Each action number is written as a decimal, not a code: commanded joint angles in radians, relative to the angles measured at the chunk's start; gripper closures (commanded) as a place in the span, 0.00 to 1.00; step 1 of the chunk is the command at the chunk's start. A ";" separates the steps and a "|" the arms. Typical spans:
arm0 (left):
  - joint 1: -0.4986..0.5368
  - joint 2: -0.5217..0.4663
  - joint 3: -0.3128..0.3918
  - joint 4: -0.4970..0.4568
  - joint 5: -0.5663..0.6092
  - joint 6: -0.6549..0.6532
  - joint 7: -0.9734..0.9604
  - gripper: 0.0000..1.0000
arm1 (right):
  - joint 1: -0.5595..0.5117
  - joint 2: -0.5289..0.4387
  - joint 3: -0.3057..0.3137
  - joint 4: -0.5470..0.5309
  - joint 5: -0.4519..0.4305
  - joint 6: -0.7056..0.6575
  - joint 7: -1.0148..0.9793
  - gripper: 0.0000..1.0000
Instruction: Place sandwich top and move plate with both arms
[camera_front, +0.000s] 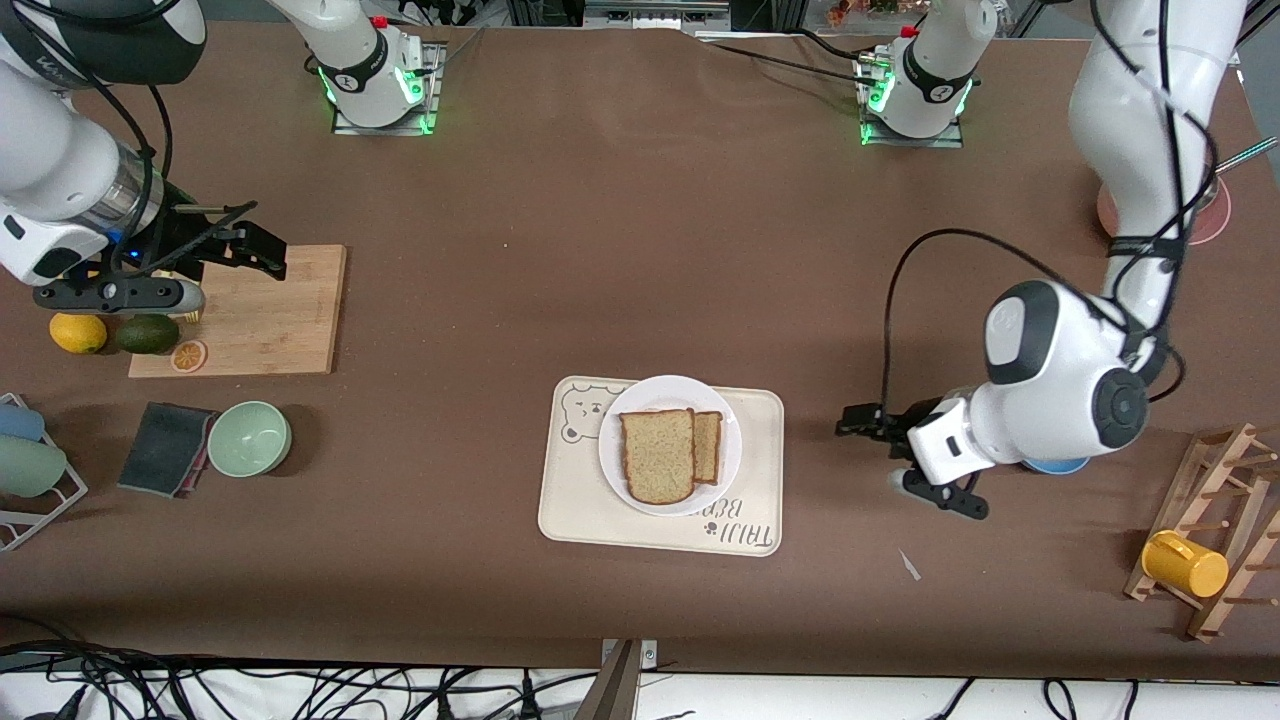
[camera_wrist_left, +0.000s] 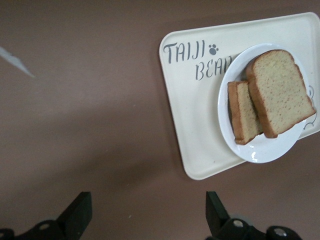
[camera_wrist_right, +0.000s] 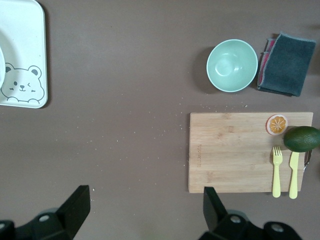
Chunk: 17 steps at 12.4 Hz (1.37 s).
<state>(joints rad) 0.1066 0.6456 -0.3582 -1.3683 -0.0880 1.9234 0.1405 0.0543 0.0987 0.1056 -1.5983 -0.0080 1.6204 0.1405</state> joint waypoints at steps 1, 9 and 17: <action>0.004 -0.177 0.007 -0.067 0.098 -0.145 -0.062 0.00 | -0.001 -0.007 0.002 -0.006 -0.001 0.007 -0.012 0.00; -0.085 -0.594 0.210 -0.230 0.068 -0.277 -0.165 0.00 | -0.001 -0.007 0.002 0.000 0.000 0.007 -0.012 0.00; -0.119 -0.690 0.268 -0.337 0.066 -0.283 -0.151 0.00 | -0.001 -0.007 0.003 -0.002 0.000 0.009 -0.012 0.00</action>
<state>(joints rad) -0.0109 -0.0190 -0.0978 -1.6810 -0.0006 1.6321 -0.0100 0.0546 0.0987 0.1061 -1.5973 -0.0079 1.6243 0.1405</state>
